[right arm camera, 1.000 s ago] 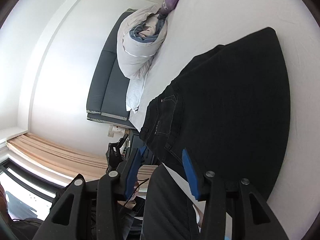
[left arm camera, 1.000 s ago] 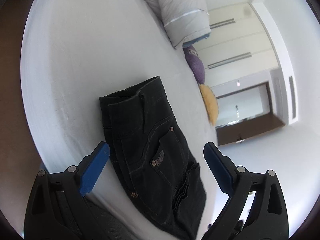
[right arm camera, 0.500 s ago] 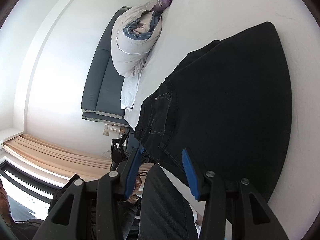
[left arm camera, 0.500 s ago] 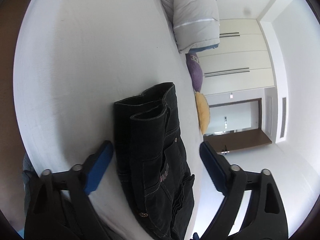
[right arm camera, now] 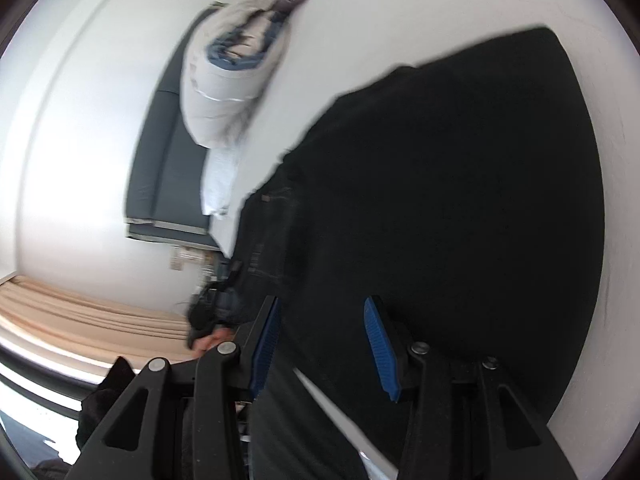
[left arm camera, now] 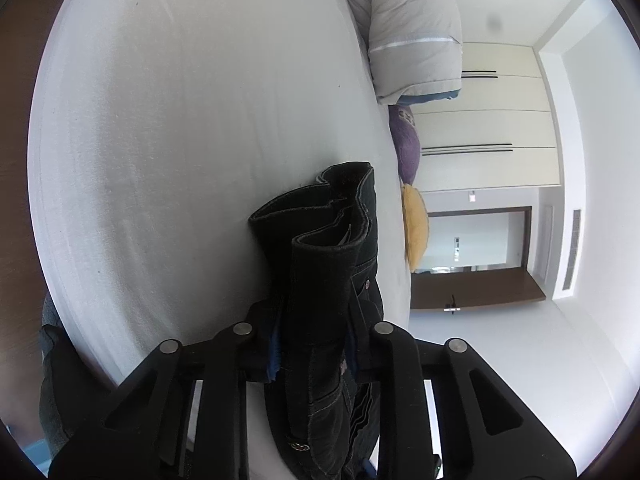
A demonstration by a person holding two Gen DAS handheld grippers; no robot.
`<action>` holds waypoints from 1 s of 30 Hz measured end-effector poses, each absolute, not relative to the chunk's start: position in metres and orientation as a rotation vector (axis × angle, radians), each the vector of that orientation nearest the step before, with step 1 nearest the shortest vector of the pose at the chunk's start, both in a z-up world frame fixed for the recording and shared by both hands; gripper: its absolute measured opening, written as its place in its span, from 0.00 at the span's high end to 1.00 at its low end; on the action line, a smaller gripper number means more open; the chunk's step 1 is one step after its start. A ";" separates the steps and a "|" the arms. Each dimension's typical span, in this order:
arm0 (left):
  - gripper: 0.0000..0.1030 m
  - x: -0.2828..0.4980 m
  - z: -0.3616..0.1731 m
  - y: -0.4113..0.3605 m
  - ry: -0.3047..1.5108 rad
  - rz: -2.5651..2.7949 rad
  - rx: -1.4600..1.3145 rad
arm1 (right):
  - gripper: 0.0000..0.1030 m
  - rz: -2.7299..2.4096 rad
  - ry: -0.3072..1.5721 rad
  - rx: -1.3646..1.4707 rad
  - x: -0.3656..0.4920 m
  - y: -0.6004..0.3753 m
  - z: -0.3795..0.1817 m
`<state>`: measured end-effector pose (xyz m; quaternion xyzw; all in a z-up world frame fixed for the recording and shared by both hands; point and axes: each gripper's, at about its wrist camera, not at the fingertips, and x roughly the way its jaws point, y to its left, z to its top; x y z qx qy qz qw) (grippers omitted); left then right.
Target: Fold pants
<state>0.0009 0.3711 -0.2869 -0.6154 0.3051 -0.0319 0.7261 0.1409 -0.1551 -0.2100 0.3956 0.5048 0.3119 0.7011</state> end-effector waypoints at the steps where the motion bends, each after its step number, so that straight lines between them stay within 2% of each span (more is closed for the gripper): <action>1: 0.81 0.001 -0.280 0.369 0.675 -0.058 -1.334 | 0.68 0.668 1.155 0.869 0.142 -0.153 -0.216; 3: 0.82 0.000 -0.263 0.363 0.676 -0.048 -1.276 | 0.75 0.631 1.177 0.857 0.142 -0.154 -0.225; 7: 0.83 0.015 -0.205 0.338 0.662 -0.070 -1.093 | 0.79 0.627 1.165 0.879 0.139 -0.158 -0.230; 11: 0.84 0.037 -0.123 0.271 0.646 -0.162 -0.795 | 0.78 0.625 1.138 0.871 0.135 -0.158 -0.231; 12: 0.84 0.040 -0.100 0.238 0.640 -0.218 -0.675 | 0.74 0.636 1.130 0.884 0.134 -0.160 -0.231; 14: 0.84 0.039 -0.073 0.177 0.631 -0.328 -0.472 | 0.57 0.654 1.103 0.950 0.132 -0.168 -0.227; 16: 0.84 0.030 -0.064 0.099 0.638 -0.436 -0.200 | 0.28 0.681 1.034 1.056 0.127 -0.183 -0.220; 19: 0.84 0.011 -0.096 0.013 0.700 -0.538 0.094 | 0.13 0.685 0.925 1.155 0.121 -0.211 -0.208; 24: 0.84 -0.010 -0.148 -0.040 0.790 -0.542 0.287 | 0.11 0.658 0.878 1.172 0.113 -0.242 -0.200; 30: 0.84 -0.020 -0.144 -0.058 0.722 -0.487 0.423 | 0.11 0.676 0.953 1.183 0.112 -0.227 -0.215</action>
